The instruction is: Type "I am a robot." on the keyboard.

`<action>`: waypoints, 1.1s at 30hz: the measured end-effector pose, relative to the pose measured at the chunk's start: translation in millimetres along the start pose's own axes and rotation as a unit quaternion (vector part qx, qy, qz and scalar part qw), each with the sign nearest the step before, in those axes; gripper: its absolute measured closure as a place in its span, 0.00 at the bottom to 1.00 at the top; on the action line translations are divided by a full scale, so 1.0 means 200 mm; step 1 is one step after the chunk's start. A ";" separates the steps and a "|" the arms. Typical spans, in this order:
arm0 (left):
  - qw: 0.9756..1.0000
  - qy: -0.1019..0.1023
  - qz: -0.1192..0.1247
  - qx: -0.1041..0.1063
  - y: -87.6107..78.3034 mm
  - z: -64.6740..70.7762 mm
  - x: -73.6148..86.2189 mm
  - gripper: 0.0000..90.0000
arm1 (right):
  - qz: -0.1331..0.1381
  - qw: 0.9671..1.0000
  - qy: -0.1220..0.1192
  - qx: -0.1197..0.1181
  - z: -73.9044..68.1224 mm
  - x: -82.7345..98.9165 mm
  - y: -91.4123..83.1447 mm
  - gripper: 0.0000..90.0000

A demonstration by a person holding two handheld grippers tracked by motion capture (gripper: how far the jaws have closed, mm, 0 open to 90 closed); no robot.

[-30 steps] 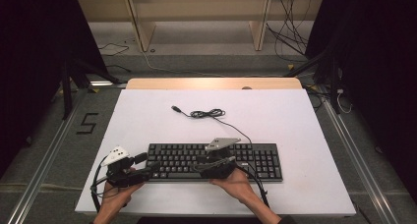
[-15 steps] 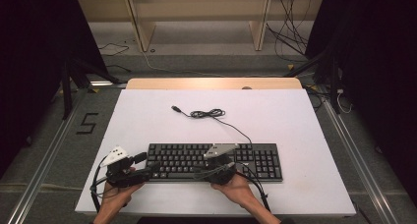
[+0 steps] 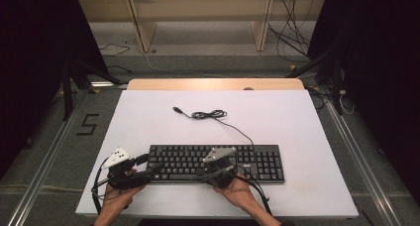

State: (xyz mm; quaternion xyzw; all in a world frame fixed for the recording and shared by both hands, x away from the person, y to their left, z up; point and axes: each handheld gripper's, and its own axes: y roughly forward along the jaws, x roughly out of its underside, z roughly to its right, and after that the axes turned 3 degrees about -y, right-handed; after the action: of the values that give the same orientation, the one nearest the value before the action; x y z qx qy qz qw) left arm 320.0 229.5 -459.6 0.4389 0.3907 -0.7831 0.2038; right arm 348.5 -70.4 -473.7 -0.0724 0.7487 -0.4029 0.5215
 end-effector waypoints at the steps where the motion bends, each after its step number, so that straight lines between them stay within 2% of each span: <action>1: 1.000 0.000 0.000 0.000 0.00 0.00 0.00 0.32 | -0.001 1.000 -0.002 0.000 0.00 0.00 0.00 1.00; 27: 1.000 0.000 0.000 -0.001 0.00 0.00 0.00 0.32 | -0.016 1.000 -0.003 0.001 -0.01 0.01 0.03 1.00; 31: 1.000 -0.002 0.000 -0.003 0.01 0.00 0.00 0.32 | -0.011 1.000 0.003 -0.001 -0.01 0.01 0.03 1.00; 33: 1.000 -0.002 0.000 -0.005 0.01 0.00 0.00 0.33 | 0.008 1.000 0.016 -0.007 0.01 0.00 0.00 0.97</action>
State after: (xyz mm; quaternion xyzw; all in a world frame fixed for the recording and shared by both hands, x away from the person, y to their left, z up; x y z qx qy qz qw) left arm 320.7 228.7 -460.4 0.4361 0.3941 -0.7823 0.2063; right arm 350.0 -71.2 -473.1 -0.0638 0.7600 -0.3948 0.5124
